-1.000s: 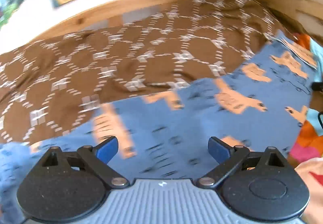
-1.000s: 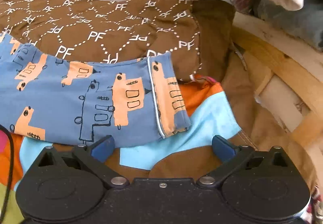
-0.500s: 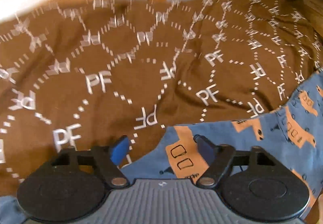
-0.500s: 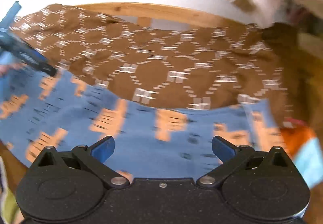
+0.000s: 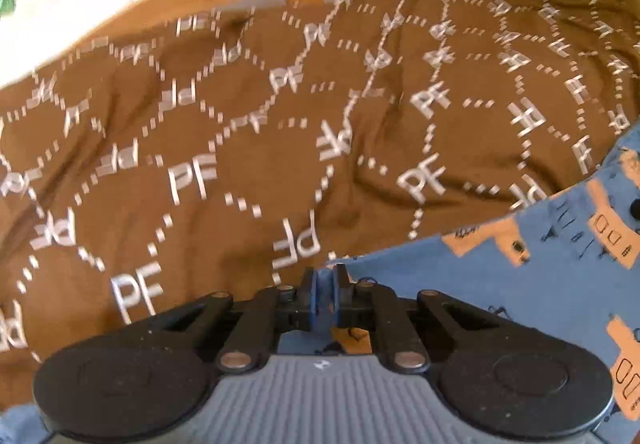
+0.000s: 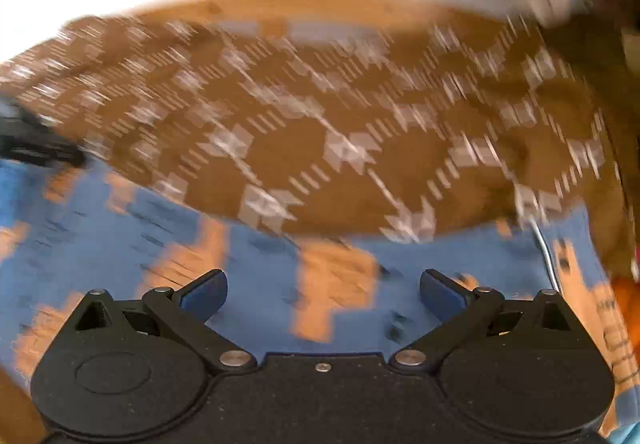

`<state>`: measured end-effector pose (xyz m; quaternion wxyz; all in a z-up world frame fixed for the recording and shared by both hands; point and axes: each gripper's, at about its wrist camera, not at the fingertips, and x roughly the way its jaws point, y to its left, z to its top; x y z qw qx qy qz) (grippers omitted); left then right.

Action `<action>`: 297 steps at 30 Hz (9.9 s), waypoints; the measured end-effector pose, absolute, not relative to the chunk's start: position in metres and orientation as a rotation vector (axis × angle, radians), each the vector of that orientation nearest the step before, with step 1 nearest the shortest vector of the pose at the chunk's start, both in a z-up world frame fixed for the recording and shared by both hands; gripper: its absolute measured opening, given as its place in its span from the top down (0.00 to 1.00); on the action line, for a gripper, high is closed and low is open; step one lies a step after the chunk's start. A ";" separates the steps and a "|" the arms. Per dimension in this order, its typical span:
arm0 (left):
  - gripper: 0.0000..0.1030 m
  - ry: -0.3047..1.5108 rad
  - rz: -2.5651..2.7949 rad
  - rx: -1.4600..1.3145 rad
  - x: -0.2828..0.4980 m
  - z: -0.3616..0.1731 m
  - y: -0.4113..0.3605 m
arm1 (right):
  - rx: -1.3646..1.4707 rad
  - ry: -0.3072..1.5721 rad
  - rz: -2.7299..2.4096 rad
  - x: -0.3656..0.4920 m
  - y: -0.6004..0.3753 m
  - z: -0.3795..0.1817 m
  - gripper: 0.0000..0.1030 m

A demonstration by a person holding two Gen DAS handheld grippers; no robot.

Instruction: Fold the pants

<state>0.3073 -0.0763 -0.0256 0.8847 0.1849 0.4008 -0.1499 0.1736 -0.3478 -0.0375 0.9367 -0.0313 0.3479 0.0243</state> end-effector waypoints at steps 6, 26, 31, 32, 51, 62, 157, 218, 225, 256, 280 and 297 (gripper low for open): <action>0.60 0.843 -0.227 0.389 0.307 -0.017 -0.082 | -0.076 0.660 -0.042 0.165 -0.360 -0.025 0.01; 0.12 0.617 -0.945 0.394 0.254 0.003 -0.334 | 0.255 0.564 -0.068 0.042 -0.456 0.001 0.01; 0.16 0.635 -0.865 0.497 0.257 -0.011 -0.370 | 0.312 0.592 0.017 0.047 -0.459 0.004 0.02; 0.16 0.659 -0.843 0.510 0.262 -0.016 -0.372 | 0.313 0.611 0.011 0.049 -0.459 0.003 0.02; 0.18 0.839 -0.779 0.349 0.274 0.000 -0.335 | 0.761 0.518 -0.287 0.056 -0.477 -0.013 0.15; 0.18 0.984 -0.899 0.079 0.267 0.019 -0.323 | 0.871 0.491 -0.334 0.056 -0.484 -0.018 0.27; 0.90 1.122 -0.666 -0.413 0.249 -0.046 -0.099 | -0.384 0.592 0.254 0.071 -0.227 -0.036 0.85; 0.02 0.911 -0.286 -0.033 0.191 -0.039 0.002 | -0.473 0.540 0.088 0.112 -0.228 -0.039 0.01; 0.01 0.971 -0.235 0.094 0.179 -0.039 -0.007 | -0.438 0.569 0.098 0.109 -0.233 -0.040 0.01; 0.58 0.602 0.193 -0.329 0.152 0.006 0.162 | -0.458 0.633 0.446 0.292 -0.112 -0.032 0.01; 0.52 0.602 0.144 -0.583 0.150 0.006 0.189 | -0.752 0.790 0.789 0.301 0.011 0.060 0.01; 0.52 0.599 0.048 -0.588 0.122 0.015 0.194 | -0.391 0.686 0.734 0.296 0.013 0.046 0.03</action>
